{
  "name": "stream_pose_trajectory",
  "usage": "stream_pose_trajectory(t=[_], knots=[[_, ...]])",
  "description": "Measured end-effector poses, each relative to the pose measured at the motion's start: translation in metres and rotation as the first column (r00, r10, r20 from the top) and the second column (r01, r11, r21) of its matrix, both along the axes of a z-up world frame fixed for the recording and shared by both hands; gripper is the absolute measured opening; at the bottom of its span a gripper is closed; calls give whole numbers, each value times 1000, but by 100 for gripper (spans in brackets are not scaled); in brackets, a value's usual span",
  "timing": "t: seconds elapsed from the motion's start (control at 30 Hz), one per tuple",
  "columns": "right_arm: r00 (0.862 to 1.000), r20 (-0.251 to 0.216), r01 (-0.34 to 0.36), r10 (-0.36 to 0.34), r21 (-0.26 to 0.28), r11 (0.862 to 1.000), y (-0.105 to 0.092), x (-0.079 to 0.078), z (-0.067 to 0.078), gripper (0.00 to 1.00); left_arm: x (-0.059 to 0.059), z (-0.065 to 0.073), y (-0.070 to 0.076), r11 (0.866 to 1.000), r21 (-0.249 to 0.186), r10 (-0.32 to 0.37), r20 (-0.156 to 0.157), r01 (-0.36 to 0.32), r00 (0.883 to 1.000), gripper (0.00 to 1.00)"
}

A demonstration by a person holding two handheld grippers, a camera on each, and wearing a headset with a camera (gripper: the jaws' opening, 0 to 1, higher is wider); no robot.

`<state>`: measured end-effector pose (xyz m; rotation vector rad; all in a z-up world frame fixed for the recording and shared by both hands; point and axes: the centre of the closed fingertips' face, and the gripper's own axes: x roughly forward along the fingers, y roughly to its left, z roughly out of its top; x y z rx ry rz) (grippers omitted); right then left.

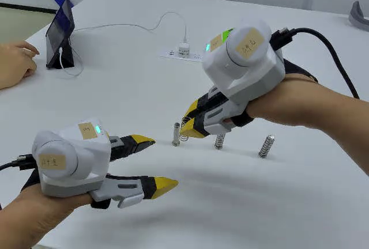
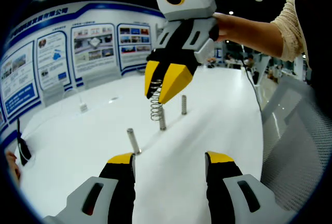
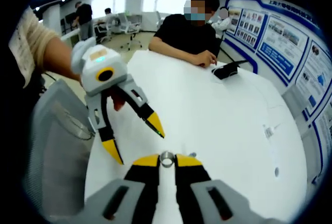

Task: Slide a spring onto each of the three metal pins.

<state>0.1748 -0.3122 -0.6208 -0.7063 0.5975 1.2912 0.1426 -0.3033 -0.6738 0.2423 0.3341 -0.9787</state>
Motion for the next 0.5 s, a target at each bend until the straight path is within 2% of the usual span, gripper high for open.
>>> stream_pose_trajectory(t=[0.23, 0.5], knots=[[999, 9, 42, -42, 17, 999, 4, 20, 2, 12, 1, 0, 1, 1000, -2, 4, -1, -4, 1000, 56], [997, 0, 81, -81, 28, 996, 8, 35, -5, 12, 1, -1, 4, 1000, 0, 7, -7, -7, 1000, 57]])
